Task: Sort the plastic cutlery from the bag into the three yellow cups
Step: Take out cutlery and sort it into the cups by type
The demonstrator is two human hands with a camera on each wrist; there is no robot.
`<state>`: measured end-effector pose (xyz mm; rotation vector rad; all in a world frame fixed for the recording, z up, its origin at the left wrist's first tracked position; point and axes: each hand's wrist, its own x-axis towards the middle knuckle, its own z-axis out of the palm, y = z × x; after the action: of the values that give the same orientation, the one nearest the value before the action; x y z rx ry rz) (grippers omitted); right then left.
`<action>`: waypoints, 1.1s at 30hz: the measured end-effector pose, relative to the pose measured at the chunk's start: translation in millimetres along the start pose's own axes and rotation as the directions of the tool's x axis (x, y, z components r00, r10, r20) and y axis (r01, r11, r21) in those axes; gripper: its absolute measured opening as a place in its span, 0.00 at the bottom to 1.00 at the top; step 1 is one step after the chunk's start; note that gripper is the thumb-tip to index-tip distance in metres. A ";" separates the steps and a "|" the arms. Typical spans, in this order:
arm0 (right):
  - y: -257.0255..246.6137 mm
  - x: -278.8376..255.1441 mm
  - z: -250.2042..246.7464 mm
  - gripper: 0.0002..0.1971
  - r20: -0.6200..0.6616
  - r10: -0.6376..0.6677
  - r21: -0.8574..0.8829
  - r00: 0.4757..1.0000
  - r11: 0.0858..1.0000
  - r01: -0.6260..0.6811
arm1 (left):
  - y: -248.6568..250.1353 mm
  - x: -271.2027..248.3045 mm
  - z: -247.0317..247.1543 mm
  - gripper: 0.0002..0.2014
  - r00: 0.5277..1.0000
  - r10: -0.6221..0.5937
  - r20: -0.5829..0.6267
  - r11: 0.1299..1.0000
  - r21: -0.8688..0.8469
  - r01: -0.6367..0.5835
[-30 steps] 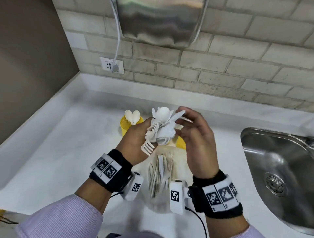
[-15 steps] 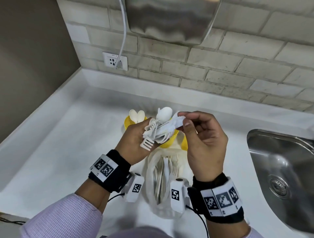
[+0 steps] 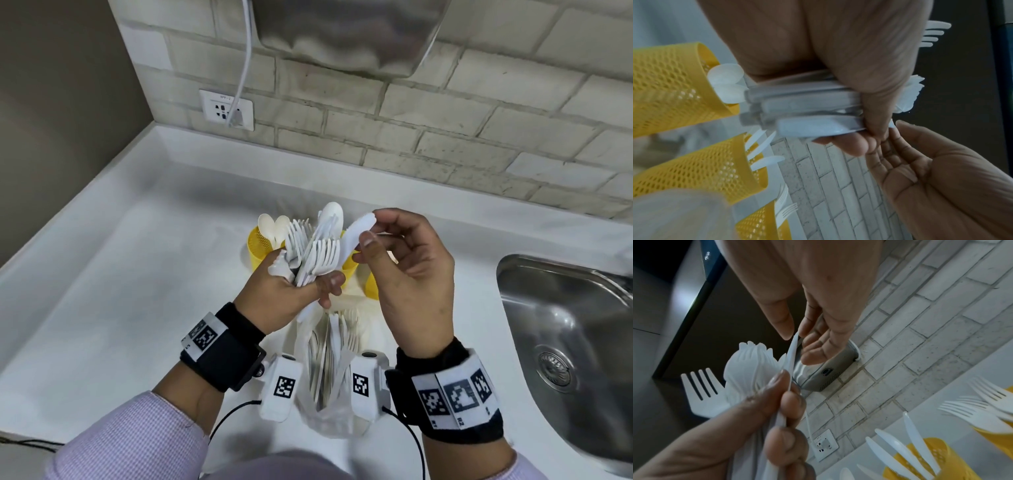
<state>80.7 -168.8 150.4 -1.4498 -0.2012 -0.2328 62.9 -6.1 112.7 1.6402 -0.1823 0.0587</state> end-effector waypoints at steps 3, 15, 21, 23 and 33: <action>0.7 1.1 1.9 0.11 -0.007 0.026 0.003 1.000 1.000 -0.026 | -0.7 0.8 -0.9 0.08 1.000 0.022 -0.008 1.000 -0.014 -0.022; 13.9 0.9 4.7 0.04 -0.027 0.126 -0.026 0.992 0.992 -0.127 | -8.8 6.5 -2.9 0.06 0.999 0.033 -0.030 0.989 -0.144 -0.037; 12.8 5.9 4.7 0.03 -0.003 0.154 -0.043 0.988 0.987 -0.154 | -11.0 9.0 0.0 0.11 1.000 0.009 -0.022 0.979 -0.201 -0.014; 10.7 6.3 4.6 0.02 -0.006 0.151 -0.055 0.989 0.987 -0.151 | -9.4 8.4 0.7 0.10 1.000 0.003 -0.016 0.979 -0.204 -0.006; 5.2 11.9 4.3 0.02 -0.044 0.170 0.011 0.984 0.985 -0.169 | 4.1 1.0 -1.2 0.06 0.999 -0.046 -0.017 0.956 -0.291 0.039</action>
<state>93.5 -164.4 149.2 -1.4444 -0.0411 -0.1256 63.4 -5.3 117.0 1.3482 -0.1304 0.0169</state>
